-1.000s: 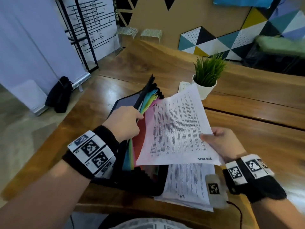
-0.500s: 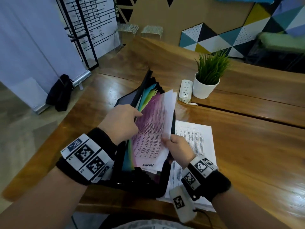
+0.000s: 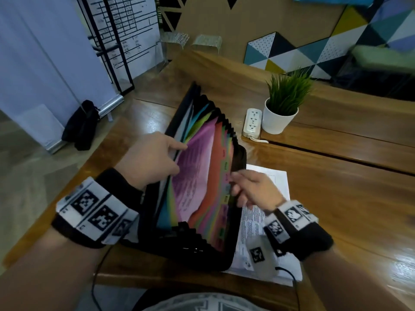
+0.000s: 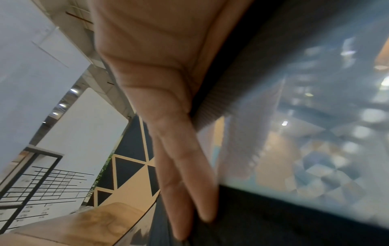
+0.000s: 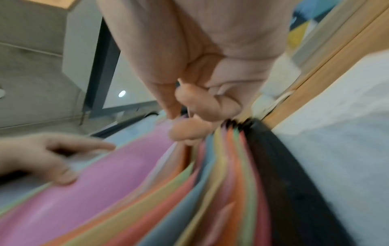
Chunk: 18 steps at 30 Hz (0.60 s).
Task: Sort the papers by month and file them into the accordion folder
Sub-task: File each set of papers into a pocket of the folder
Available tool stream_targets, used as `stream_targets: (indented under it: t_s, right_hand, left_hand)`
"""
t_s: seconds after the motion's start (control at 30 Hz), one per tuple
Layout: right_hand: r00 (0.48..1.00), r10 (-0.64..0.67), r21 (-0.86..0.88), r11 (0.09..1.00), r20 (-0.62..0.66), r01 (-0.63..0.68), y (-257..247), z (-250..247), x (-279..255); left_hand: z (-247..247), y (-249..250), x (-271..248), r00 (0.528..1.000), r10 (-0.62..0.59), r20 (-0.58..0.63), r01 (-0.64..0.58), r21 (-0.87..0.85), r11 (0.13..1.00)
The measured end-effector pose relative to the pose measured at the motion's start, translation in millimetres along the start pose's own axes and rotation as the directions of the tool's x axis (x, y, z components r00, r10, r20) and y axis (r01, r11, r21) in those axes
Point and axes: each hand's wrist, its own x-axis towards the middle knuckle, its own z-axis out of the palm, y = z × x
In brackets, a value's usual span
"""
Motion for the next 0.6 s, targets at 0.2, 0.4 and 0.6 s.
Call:
stream_targets:
  t_s: [0.2, 0.4, 0.6]
  right_hand:
    - [0.893, 0.374, -0.652, 0.616, -0.251, -0.442, 78.0, -59.9, -22.4]
    - [0.841, 0.384, -0.548, 0.639, -0.382, -0.54, 108.5, -40.1, -45.4]
    - [0.81, 0.328, -0.395, 0.744, -0.487, -0.539, 112.1, -42.5, -43.5]
  left_hand:
    - [-34.9, -13.4, 4.1, 0.995, -0.066, -0.08, 0.065, -0.018, 0.998]
    - [-47.2, -25.1, 3.9, 0.992, -0.085, -0.096, 0.077, -0.091, 0.993]
    - [-51.0, -35.2, 3.1, 0.981, -0.152, -0.119, 0.133, -0.154, 0.979]
